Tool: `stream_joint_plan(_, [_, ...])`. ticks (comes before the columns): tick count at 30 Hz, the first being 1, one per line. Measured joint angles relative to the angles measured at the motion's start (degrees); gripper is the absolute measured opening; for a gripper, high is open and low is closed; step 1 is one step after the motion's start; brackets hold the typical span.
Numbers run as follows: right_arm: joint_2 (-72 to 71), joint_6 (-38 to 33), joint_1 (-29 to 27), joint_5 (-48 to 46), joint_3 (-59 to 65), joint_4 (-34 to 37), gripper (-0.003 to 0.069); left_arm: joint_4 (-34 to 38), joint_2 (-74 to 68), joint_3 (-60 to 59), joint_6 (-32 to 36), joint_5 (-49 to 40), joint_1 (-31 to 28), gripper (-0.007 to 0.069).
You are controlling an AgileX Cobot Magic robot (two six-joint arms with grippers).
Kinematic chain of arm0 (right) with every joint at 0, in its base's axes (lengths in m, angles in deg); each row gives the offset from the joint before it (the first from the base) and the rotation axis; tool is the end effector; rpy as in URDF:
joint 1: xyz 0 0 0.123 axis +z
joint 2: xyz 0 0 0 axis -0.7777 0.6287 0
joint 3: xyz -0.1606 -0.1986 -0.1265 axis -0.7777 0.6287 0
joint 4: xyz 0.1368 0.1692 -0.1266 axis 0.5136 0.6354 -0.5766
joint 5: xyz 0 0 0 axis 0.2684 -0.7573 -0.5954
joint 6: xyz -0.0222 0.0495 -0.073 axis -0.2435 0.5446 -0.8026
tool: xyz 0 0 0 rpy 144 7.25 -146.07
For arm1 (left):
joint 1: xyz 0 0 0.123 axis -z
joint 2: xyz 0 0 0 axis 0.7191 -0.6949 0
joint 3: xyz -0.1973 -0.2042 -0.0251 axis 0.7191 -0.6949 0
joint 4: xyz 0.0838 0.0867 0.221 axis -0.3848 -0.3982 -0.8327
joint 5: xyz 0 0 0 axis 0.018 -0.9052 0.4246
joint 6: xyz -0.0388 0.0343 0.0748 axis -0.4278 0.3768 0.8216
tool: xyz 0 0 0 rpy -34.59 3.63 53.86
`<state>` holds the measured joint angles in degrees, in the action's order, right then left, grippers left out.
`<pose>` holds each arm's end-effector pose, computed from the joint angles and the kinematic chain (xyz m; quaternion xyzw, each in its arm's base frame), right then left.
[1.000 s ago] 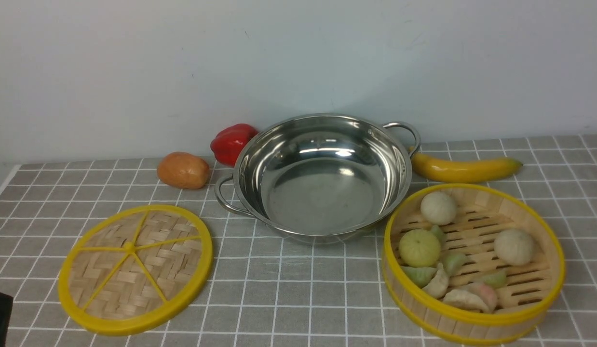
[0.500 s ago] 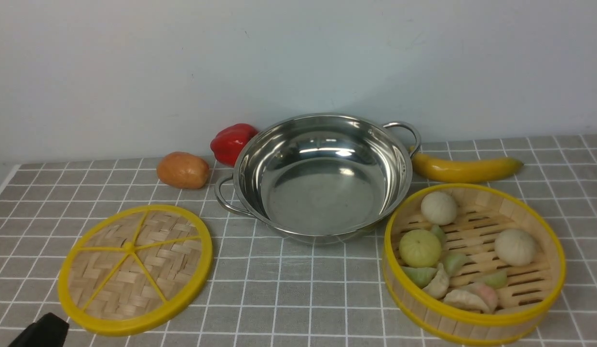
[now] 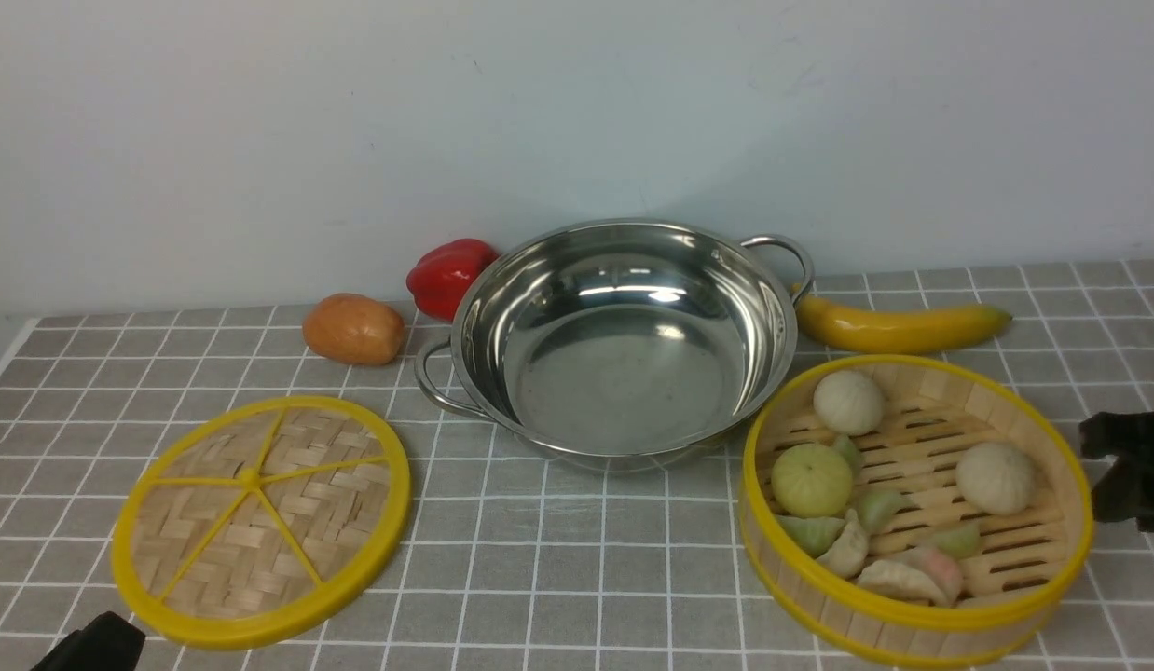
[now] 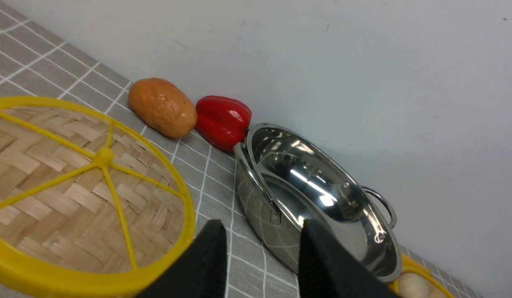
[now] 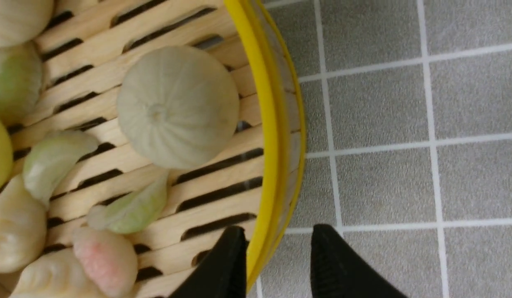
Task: Place the steamer in the pot on the grey tablecloth, and put the lid on the steamer.
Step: 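Reach for and grasp the rim of the bamboo steamer holding the buns with the right gripper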
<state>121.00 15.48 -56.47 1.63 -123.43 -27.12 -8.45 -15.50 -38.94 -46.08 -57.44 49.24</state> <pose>0.2676 -0.0036 0.2040 0.1498 0.9743 0.1277 0.1096 0.0590 -0.0134 0.1969 -0.1915 0.7129 -0.2809 0.6134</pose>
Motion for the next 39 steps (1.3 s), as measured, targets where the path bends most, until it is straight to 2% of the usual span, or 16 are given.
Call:
stream_joint_plan(13, [0.9,-0.3,0.0,4.0,0.0,0.9,0.0240,0.0,0.0,0.0,0.1,0.0,0.0,0.0243])
stream_joint_plan(19, [4.6,-3.9,0.0,5.1,-0.7,5.1,0.0240,0.0,0.0,0.0,0.4,0.0,0.0,0.0243])
stream_joint_plan(30, [12.1,-4.5,0.0,5.9,-1.0,5.9,0.0236,0.0,0.0,0.0,0.4,0.0,0.0,0.0243])
stream_joint_plan(33, [13.2,-4.3,0.0,5.1,-1.5,6.0,0.0162,0.0,0.0,0.0,0.4,0.0,0.0,0.0243])
stream_joint_plan(34, [13.2,-4.2,0.0,5.1,-1.5,5.9,0.0162,0.0,0.0,0.0,0.4,0.0,0.0,0.0243])
stream_joint_plan(36, [12.8,-4.8,0.0,4.0,-1.8,3.4,0.0102,0.0,0.0,0.0,0.4,0.0,0.0,0.0243])
stream_joint_plan(39, [11.8,-5.2,0.1,1.6,-1.8,0.7,0.0102,0.0,0.0,0.0,0.4,0.0,0.0,0.0243])
